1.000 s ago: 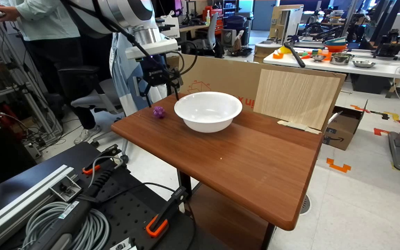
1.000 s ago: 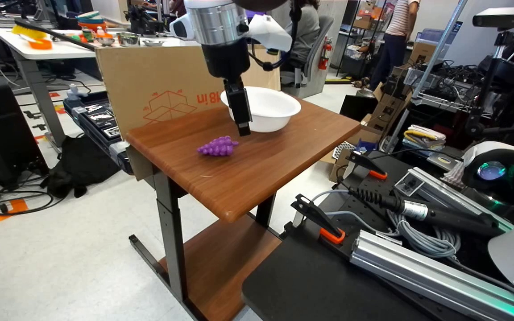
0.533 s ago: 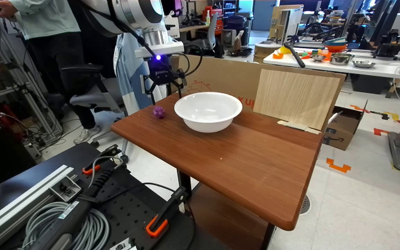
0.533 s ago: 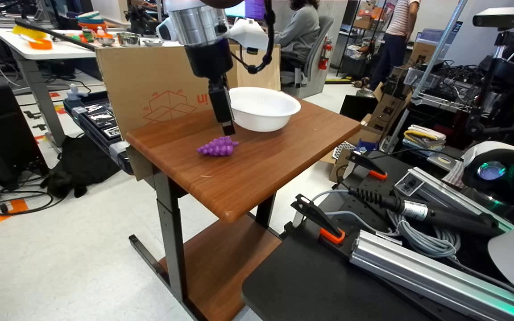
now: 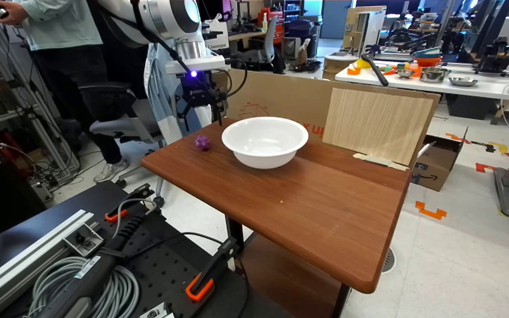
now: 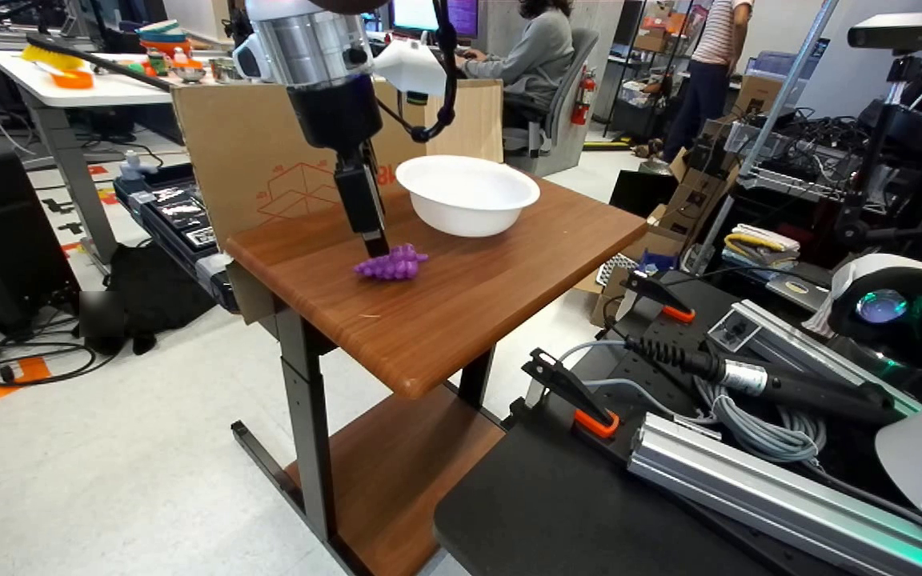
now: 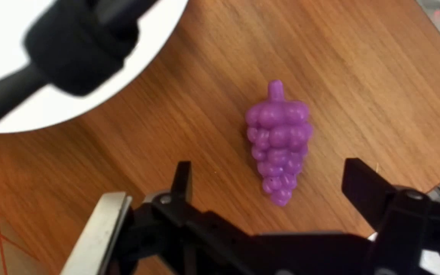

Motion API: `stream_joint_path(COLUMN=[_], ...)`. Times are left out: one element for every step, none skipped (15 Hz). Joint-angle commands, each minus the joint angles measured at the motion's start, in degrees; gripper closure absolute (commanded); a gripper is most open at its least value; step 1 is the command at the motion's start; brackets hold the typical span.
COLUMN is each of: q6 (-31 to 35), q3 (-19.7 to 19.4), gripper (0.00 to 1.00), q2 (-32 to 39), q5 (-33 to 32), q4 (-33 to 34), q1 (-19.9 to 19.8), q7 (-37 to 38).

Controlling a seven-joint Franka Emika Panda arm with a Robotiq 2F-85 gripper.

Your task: Put the purple object in the bowl

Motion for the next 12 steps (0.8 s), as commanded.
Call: stream_joint_path(q6=[-5.4, -6.4, -7.4, -8.3, -9.2, -9.9, -10.4, -10.9, -11.2, -11.6, -11.8, -12.0], q3=[-0.9, -1.2, -1.5, -1.6, -1.7, -1.8, -1.9, -1.9, -1.9, -1.9, -1.9, -1.9], gripper=[0.00, 0.00, 0.00, 0.03, 0.26, 0.27, 0.31, 0.38, 0.48, 0.55, 0.63, 0.70], q2=[3.6, 4.0, 4.7, 5.2, 5.7, 6.2, 6.6, 6.9, 7.2, 7.4, 7.5, 7.6], q5=[2.0, 2.0, 2.2, 2.6, 3.1, 3.6, 4.0, 4.3, 4.5, 4.7, 4.9, 5.1], q4=[4.2, 4.6, 5.2, 5.8, 6.4, 7.0, 7.6, 8.1, 8.6, 9.0, 9.3, 9.6], q1=[0.0, -0.1, -0.3, -0.6, -1.0, -1.3, -1.6, -1.7, -1.8, -1.8, -1.9, -2.0], q7=[-0.5, -0.2, -0.1, -0.2, -0.2, -0.3, -0.3, -0.3, -0.3, -0.2, -0.2, -0.1])
